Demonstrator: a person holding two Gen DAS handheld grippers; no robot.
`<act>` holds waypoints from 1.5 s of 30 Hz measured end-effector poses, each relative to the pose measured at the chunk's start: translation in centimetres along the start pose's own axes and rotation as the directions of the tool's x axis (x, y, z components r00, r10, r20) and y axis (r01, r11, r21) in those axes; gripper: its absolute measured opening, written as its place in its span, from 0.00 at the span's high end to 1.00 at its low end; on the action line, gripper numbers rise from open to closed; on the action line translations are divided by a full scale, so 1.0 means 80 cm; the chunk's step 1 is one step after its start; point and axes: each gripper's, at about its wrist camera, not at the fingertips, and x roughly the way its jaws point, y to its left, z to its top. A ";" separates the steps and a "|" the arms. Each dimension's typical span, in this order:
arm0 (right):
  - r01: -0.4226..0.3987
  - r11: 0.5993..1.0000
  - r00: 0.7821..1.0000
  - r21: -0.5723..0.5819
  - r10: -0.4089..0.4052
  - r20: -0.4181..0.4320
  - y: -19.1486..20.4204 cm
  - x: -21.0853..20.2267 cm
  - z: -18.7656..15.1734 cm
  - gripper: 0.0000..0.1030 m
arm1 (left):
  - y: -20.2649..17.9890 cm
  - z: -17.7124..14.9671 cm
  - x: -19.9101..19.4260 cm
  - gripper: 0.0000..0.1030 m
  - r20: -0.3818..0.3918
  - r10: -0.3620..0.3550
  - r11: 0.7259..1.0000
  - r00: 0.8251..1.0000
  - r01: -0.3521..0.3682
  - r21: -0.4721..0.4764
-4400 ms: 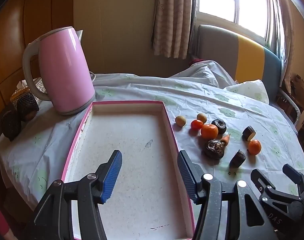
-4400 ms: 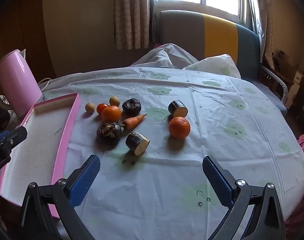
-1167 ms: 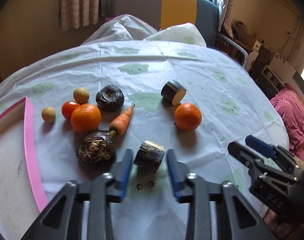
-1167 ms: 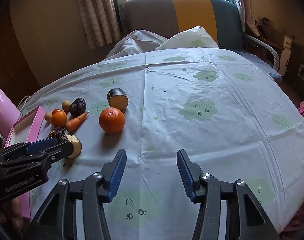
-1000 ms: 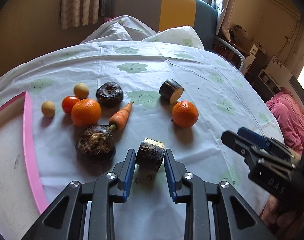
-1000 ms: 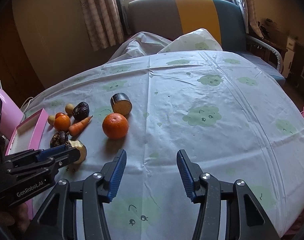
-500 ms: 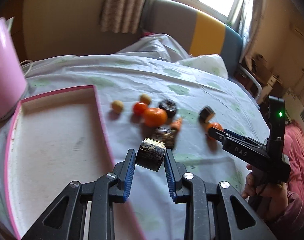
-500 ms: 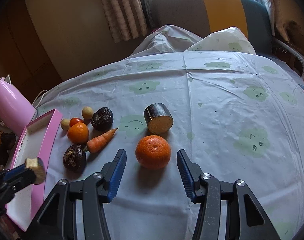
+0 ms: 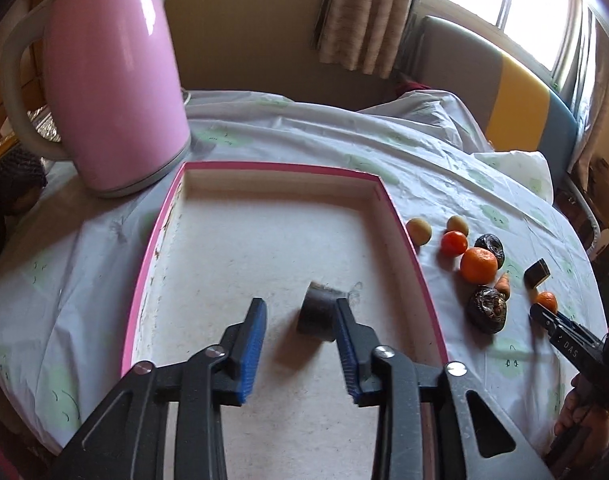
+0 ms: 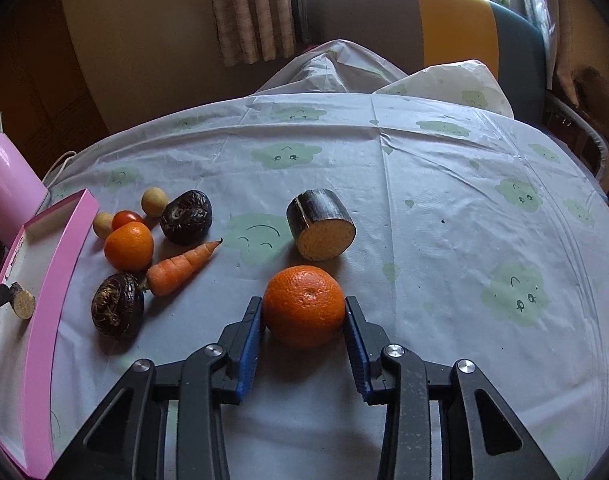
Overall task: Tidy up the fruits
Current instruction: 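Place the slice in the pink tray with the left tool while the right tool grasps a mandarin, then carry the mandarin into the pink tray and open the right tool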
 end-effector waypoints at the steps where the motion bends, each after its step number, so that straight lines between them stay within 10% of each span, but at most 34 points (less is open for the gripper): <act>1: 0.003 1.000 1.000 -0.003 -0.003 0.003 0.001 0.000 0.000 0.62 | 0.002 -0.001 -0.002 0.57 0.001 -0.003 1.000 1.000 0.003 -0.007; 24: -0.128 0.991 0.991 -0.028 0.128 0.024 0.040 -0.050 -0.027 0.63 | -0.012 -0.033 -0.042 0.54 0.021 -0.028 0.999 0.999 0.027 0.027; 45: -0.453 0.844 0.890 -0.288 0.445 -0.098 0.232 -0.085 -0.041 0.62 | 0.042 -0.031 -0.056 0.40 0.051 -0.031 0.996 0.998 0.035 -0.086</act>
